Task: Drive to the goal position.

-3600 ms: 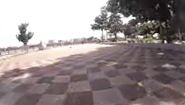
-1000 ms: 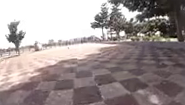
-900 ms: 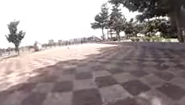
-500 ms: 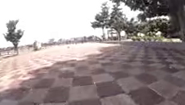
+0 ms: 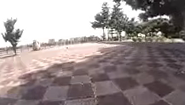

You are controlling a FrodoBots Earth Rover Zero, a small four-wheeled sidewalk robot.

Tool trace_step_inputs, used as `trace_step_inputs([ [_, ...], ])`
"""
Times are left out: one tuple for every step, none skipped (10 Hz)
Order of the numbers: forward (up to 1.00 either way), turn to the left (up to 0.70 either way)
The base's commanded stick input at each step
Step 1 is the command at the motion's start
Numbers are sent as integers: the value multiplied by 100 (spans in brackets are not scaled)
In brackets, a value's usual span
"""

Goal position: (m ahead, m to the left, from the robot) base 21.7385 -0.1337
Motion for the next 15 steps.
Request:
trace_step_inputs([
  [70, 0],
  [70, 0],
  [70, 0],
  [70, 0],
  [70, 0],
  [70, 0],
  [70, 0],
  [70, 0],
  [70, 0],
  [70, 0],
  [70, 0],
  [70, 0],
  [70, 0],
  [70, 0],
  [70, 0],
])
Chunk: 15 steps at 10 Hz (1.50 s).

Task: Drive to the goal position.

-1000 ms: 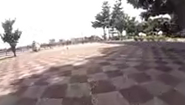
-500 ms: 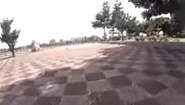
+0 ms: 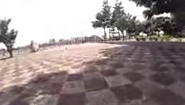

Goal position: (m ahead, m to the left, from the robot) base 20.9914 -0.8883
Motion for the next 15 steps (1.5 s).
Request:
trace_step_inputs([
  [70, 0],
  [70, 0],
  [70, 0],
  [70, 0],
  [70, 0],
  [70, -2],
  [70, -2],
  [70, -2],
  [70, -2],
  [70, -2],
  [70, -2],
  [70, -2],
  [70, 0],
  [70, 0],
  [70, 0],
])
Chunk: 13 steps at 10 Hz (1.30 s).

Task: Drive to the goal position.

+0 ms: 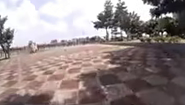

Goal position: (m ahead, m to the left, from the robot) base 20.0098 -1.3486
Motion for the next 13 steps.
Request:
trace_step_inputs([
  [70, 0],
  [70, 0],
  [70, 0],
  [70, 0],
  [70, 0],
  [70, 0],
  [70, 0],
  [70, 0],
  [70, 0],
  [70, 0],
  [70, 0],
  [70, 0],
  [70, 0],
])
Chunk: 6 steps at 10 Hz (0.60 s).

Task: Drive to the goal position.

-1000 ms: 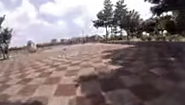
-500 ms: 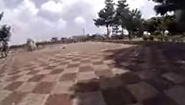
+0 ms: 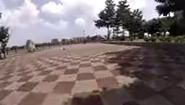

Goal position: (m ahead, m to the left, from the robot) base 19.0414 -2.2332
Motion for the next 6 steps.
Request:
trace_step_inputs([
  [70, 0],
  [70, 0],
  [70, 0],
  [70, 0],
  [70, 0],
  [70, 0],
])
